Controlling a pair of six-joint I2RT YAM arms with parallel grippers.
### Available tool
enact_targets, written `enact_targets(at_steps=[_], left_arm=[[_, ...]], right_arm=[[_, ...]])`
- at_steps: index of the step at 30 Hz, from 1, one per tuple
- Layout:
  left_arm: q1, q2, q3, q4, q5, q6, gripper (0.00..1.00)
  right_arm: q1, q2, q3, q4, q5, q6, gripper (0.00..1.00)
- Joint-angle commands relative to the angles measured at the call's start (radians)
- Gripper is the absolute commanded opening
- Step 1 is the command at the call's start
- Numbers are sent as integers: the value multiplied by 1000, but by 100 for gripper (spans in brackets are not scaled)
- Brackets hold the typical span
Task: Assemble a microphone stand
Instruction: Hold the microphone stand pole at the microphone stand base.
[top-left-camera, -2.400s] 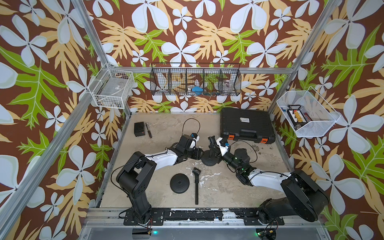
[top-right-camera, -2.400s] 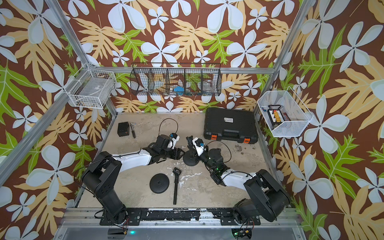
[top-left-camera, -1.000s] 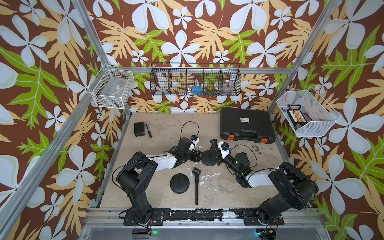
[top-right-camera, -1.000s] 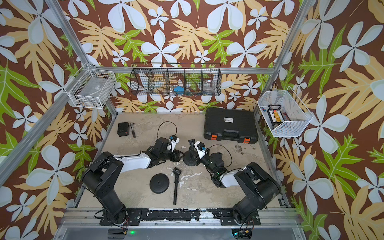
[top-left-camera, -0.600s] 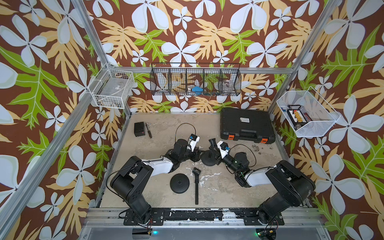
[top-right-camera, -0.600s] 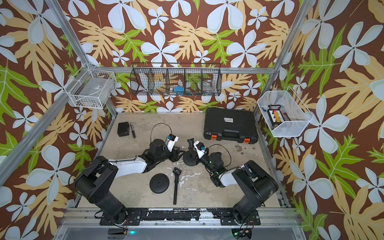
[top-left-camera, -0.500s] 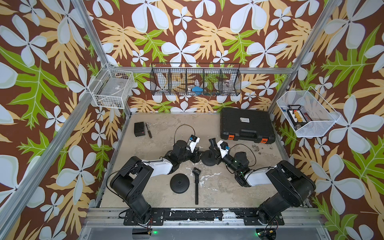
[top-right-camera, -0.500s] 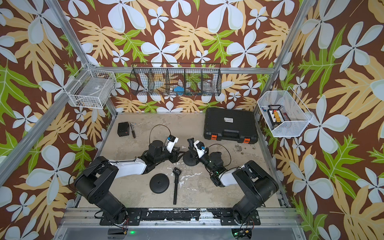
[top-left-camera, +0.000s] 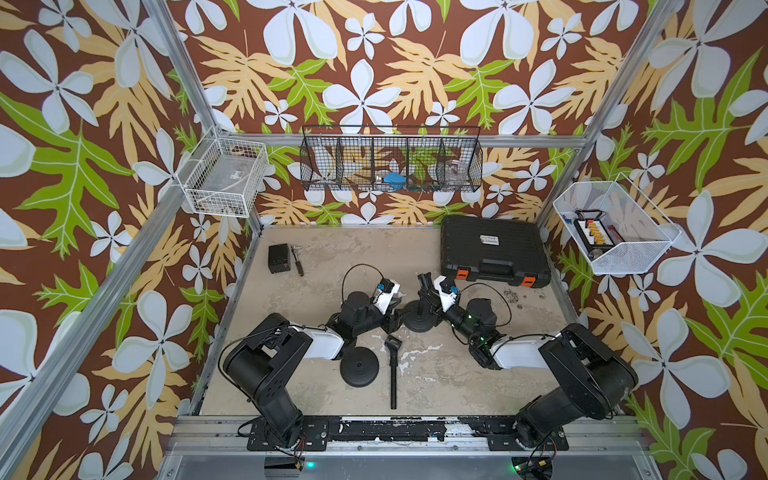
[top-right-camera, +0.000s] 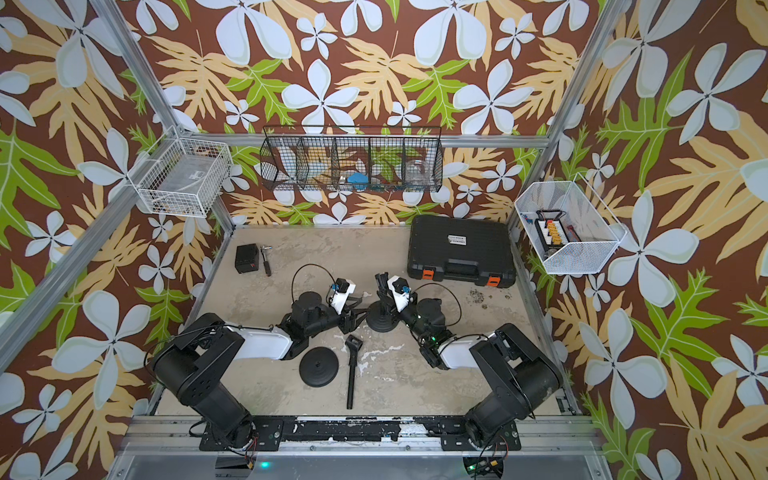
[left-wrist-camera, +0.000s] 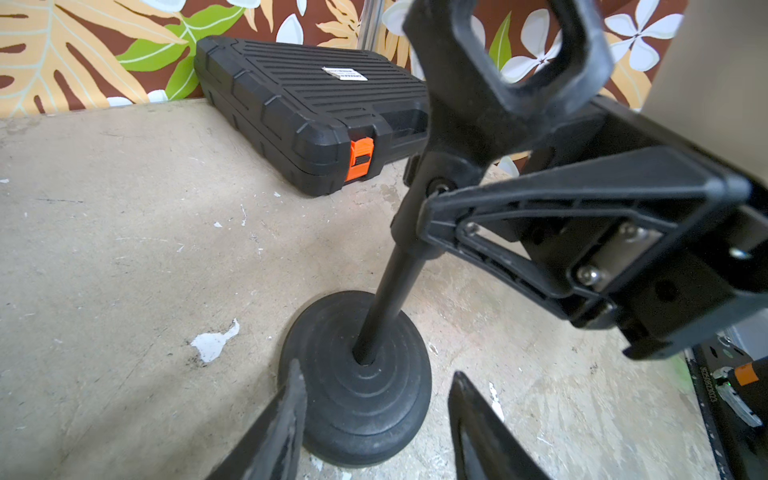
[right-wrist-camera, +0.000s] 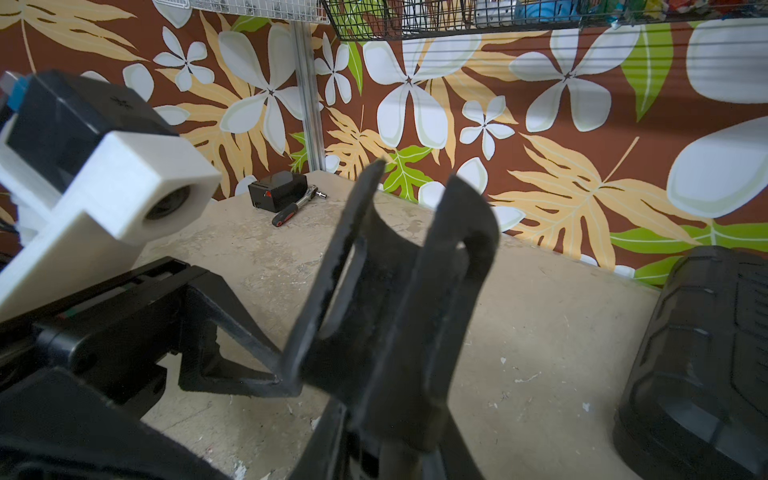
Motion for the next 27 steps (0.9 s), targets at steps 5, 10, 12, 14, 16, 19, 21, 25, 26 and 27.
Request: enact_targets(at_steps=[5,10,12,14,16,19,21,25,26,27], left_arm=[[-11,-5,-11,75,17,44,56],[-29,-3,-4,69,33,62,56],[-42,2,-1,69,35,70,55],[-59,7,-3,74,37,81,55],[-74,15,-7,84,38,87,55],[-78,30,3,79,29,73,53],[-78,36,9,71,16,65,52],[-78,66,25,84,-9,59,50],[-78,74,33,82,-14,59,50],[-78,82,43,78,-21,57,50]], right_arm=[[6,-40,-26,-133,-44,23,5],[12,-109,-51,-184,0,17,5],[15,-134,-61,-195,11,12,5],[16,-148,-67,-208,12,11,5],[22,-153,-70,-221,12,8,5],[28,-151,-86,-215,14,2,5],[29,-155,-99,-203,16,1,5],[28,-151,-87,-238,20,-1,5],[28,-151,-86,-243,16,0,5],[29,-151,-87,-236,12,2,5]])
